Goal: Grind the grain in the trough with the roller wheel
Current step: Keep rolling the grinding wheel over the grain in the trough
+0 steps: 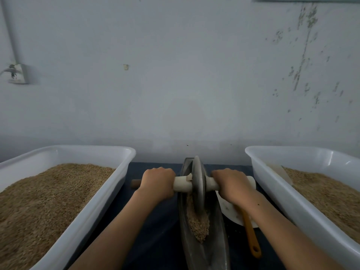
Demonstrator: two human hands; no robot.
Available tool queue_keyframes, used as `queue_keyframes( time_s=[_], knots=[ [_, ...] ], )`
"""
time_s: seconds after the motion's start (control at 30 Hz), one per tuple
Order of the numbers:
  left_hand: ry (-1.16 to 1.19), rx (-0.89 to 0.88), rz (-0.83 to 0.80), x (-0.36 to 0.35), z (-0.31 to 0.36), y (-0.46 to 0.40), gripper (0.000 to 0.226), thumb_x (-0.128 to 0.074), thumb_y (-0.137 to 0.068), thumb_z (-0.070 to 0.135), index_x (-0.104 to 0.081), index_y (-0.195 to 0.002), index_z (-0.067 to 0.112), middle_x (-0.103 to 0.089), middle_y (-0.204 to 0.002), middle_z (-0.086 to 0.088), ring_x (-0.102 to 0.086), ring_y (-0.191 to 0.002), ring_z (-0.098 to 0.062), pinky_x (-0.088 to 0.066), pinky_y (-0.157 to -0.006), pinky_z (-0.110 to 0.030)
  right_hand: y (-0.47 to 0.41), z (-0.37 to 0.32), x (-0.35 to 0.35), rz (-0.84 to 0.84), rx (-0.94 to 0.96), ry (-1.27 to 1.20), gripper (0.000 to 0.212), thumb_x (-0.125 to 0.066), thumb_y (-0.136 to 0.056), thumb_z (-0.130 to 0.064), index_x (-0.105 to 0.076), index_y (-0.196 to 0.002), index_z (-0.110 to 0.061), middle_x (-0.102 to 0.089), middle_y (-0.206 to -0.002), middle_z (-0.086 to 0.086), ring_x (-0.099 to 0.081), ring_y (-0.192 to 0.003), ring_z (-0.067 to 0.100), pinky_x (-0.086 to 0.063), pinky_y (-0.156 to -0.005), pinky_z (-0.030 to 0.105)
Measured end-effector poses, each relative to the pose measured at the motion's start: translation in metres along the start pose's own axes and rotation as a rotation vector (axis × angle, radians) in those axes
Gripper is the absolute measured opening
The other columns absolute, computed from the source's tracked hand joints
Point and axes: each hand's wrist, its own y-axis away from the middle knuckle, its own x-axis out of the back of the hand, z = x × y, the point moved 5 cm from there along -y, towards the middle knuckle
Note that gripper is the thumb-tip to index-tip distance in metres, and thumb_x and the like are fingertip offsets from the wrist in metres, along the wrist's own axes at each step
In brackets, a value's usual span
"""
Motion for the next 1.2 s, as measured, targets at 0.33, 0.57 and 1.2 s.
queue_keyframes(
  time_s=[0.33,0.57,1.2],
  knots=[
    [0.037,0.002,-0.200,-0.004,-0.002,0.002,0.046,-0.071,-0.078,0.034,-0.055,-0.118,0.017,-0.063,-0.106,-0.002,-0.058,-0.092,-0.019,-0.040,-0.073,-0.031,0.004,0.001,0.000,-0.258,0.010,-0.002,0.030,-0.062,-0.084,-0.010,-0.058,-0.114,-0.015,-0.060,-0.096,0.003,-0.054,-0.079,0.018,-0.033,-0.057,0.023],
    [0.006,0.033,0.143,0.003,0.002,0.002,0.023,-0.057,-0.087,0.028,-0.054,-0.110,0.023,-0.062,-0.104,0.001,-0.058,-0.094,-0.020,-0.034,-0.070,-0.029,-0.001,-0.001,0.002,0.010,-0.040,-0.005,0.017,-0.053,-0.090,-0.011,-0.052,-0.104,-0.021,-0.062,-0.106,0.002,-0.060,-0.097,0.023,-0.035,-0.072,0.031],
    [-0.037,0.056,0.068,0.001,0.002,0.001,0.028,-0.060,-0.086,0.031,-0.054,-0.112,0.022,-0.062,-0.103,0.001,-0.058,-0.092,-0.018,-0.035,-0.070,-0.029,-0.002,0.002,-0.001,-0.011,-0.010,-0.009,0.022,-0.053,-0.088,-0.010,-0.056,-0.106,-0.022,-0.063,-0.104,0.001,-0.061,-0.094,0.022,-0.038,-0.072,0.029]
  ],
)
